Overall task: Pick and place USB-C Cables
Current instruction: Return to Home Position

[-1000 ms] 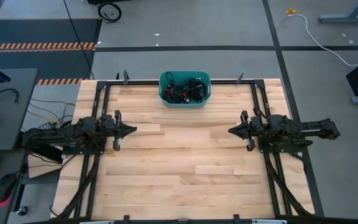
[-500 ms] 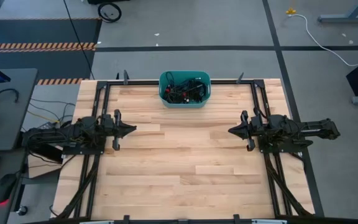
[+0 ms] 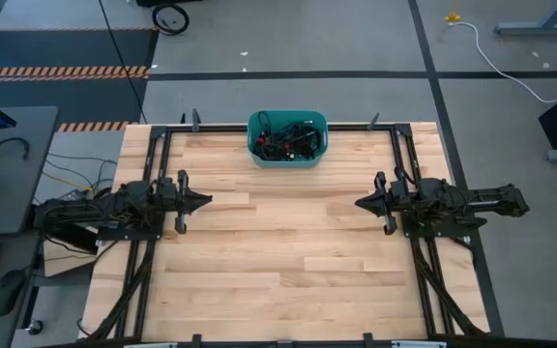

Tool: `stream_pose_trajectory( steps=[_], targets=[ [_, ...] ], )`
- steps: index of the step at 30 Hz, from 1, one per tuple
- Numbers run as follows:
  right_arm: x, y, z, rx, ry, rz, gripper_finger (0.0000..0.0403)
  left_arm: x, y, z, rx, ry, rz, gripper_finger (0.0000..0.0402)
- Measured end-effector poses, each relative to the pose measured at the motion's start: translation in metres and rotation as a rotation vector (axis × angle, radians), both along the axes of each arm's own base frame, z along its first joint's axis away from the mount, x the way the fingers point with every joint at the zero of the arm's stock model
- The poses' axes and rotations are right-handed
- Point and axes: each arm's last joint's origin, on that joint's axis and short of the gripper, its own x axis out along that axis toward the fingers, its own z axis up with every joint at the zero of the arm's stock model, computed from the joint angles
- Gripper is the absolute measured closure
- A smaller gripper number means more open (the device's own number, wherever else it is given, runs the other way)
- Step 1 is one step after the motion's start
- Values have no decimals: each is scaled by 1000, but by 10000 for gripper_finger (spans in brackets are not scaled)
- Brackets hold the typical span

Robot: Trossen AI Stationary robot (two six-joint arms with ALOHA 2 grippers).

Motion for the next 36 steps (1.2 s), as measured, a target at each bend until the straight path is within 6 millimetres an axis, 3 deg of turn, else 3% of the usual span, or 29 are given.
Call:
stream_pose_trajectory(
  steps=[36],
  targets=[
    [0, 0, 0, 0, 0, 0, 390, 0, 0, 0, 0, 0, 0, 382]
  ],
)
